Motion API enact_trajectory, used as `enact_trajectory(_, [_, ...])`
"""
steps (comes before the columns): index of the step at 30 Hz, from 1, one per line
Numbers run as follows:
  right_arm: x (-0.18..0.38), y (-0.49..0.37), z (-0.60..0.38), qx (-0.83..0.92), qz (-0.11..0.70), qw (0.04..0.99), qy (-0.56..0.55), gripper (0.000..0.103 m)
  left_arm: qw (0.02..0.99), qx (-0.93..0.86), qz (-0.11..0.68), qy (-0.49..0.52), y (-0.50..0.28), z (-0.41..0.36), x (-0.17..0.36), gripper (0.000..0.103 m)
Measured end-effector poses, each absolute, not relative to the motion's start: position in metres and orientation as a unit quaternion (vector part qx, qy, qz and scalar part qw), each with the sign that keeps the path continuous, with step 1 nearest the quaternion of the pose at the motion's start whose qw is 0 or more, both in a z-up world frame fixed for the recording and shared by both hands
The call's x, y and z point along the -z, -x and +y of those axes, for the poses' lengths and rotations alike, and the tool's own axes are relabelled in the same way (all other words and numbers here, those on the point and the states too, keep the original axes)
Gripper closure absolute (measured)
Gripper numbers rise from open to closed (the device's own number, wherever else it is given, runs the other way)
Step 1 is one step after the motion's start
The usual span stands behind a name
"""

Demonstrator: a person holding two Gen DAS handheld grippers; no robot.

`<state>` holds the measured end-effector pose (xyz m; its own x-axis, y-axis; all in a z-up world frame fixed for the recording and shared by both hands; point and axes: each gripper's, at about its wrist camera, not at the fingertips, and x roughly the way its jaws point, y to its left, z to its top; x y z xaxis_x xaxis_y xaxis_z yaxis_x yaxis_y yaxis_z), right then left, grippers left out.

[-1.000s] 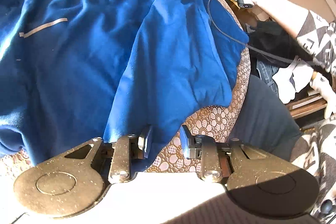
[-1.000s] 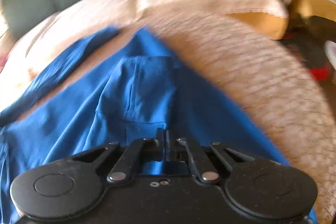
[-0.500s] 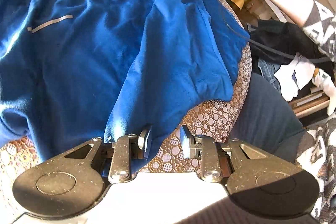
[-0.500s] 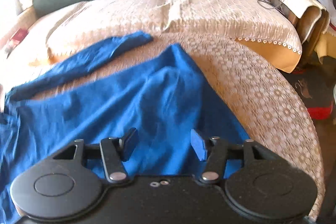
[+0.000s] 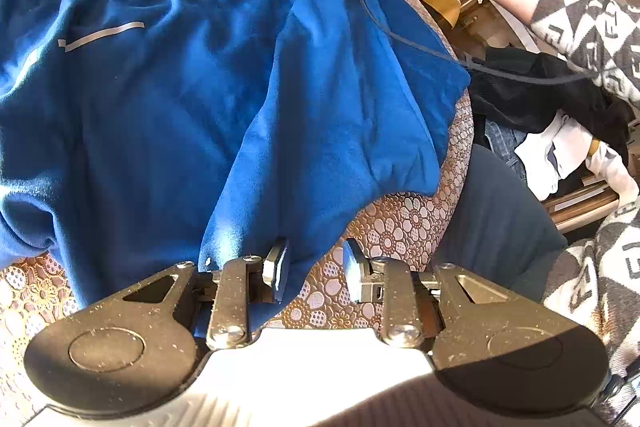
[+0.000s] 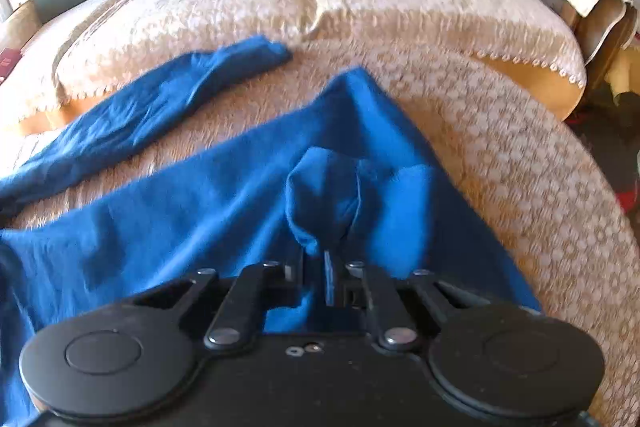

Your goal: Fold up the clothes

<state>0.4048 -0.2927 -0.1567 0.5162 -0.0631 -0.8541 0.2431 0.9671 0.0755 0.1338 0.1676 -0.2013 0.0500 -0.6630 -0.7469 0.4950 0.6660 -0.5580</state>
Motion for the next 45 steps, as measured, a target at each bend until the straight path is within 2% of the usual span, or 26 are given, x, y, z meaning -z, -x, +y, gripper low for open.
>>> enact_trajectory(5, [0.156,-0.423,-0.298,0.108,0.474,0.867,-0.11,0.0,0.722,0.402,0.559,0.07,-0.133,0.166,0.201,0.076])
enact_trajectory(11, [0.159,-0.403,-0.291,0.09,0.485,0.864,-0.103,0.0,0.733,0.395,0.551,0.052,-0.131,0.166,0.192,0.076])
enact_trajectory(16, [0.132,-0.349,-0.285,0.016,0.495,0.863,-0.103,0.0,0.754,0.382,0.533,0.041,-0.125,0.181,0.175,0.076])
enact_trajectory(26, [0.122,-0.215,-0.226,-0.156,0.55,0.817,-0.076,0.0,0.786,0.356,0.505,-0.029,-0.114,0.199,0.16,0.073])
enact_trajectory(27, [0.122,-0.204,-0.22,-0.172,0.555,0.81,-0.08,0.0,0.785,0.353,0.508,-0.033,-0.116,0.2,0.162,0.072])
enact_trajectory(30, [0.127,-0.176,-0.199,-0.223,0.569,0.786,-0.095,0.0,0.768,0.362,0.527,-0.041,-0.12,0.201,0.176,0.058])
enact_trajectory(33, [0.137,-0.152,-0.177,-0.262,0.588,0.757,-0.112,0.0,0.757,0.372,0.535,-0.051,-0.116,0.2,0.184,0.058])
enact_trajectory(36, [0.152,-0.133,-0.154,-0.287,0.614,0.725,-0.125,0.0,0.755,0.376,0.535,-0.057,-0.113,0.202,0.185,0.059])
enact_trajectory(42, [0.16,-0.124,-0.133,-0.276,0.613,0.727,-0.14,0.0,0.754,0.374,0.539,-0.043,-0.111,0.215,0.187,0.081])
enact_trajectory(45, [0.155,-0.125,-0.128,-0.266,0.617,0.733,-0.104,0.0,0.751,0.378,0.541,-0.041,-0.105,0.22,0.187,0.082])
